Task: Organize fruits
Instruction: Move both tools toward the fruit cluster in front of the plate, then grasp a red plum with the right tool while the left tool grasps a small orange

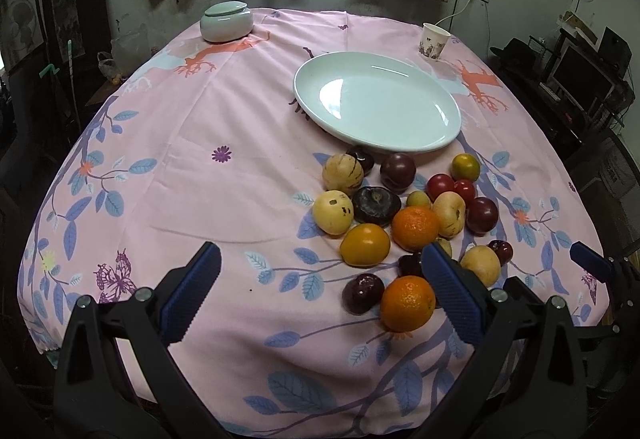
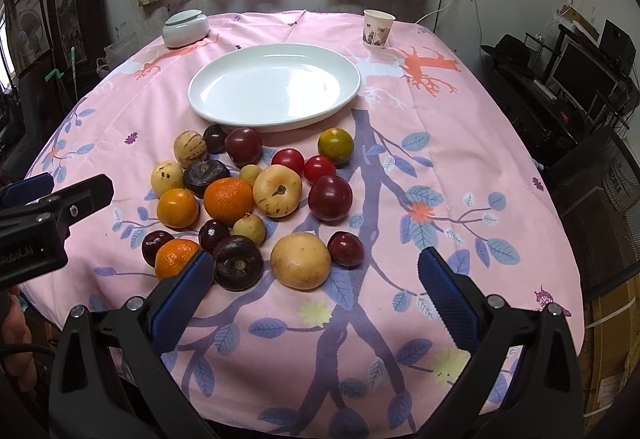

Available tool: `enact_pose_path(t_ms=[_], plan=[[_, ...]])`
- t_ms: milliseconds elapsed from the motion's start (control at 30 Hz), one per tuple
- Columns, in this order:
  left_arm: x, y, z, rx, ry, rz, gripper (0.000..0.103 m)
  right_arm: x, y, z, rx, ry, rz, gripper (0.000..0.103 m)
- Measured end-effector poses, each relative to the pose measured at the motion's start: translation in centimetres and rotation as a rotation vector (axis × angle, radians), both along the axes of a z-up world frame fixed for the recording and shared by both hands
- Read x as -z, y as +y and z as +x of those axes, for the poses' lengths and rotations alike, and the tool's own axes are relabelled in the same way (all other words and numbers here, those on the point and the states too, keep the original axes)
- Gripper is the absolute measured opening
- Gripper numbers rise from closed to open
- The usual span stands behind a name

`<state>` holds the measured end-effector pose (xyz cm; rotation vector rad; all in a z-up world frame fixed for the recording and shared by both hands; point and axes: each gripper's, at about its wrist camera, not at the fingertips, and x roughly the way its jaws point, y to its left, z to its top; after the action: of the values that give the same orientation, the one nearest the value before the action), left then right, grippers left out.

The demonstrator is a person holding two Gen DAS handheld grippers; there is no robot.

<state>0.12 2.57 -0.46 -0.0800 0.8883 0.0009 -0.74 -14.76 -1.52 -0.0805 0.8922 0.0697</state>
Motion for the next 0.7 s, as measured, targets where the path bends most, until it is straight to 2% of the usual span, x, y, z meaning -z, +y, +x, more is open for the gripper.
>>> enact_pose_path(t_ms=[300,467,700], plan=[[0.3,0.3,0.6,-0.019,0.003,0.012,0.101,0.1,0.1,-0.2,-0.018,-0.006,0.004,0.102],[0.4,1.4,1.5,-0.048,-0.004,0.021,0.101,0.1,-1.3,0.0,0.000,-0.004,0.015,0.102],[1.8,3.6,2.5,-0.105,0.033,0.027,0.101,1.1,-4.4,0.3,0.039,0.049,0.107,0.102]])
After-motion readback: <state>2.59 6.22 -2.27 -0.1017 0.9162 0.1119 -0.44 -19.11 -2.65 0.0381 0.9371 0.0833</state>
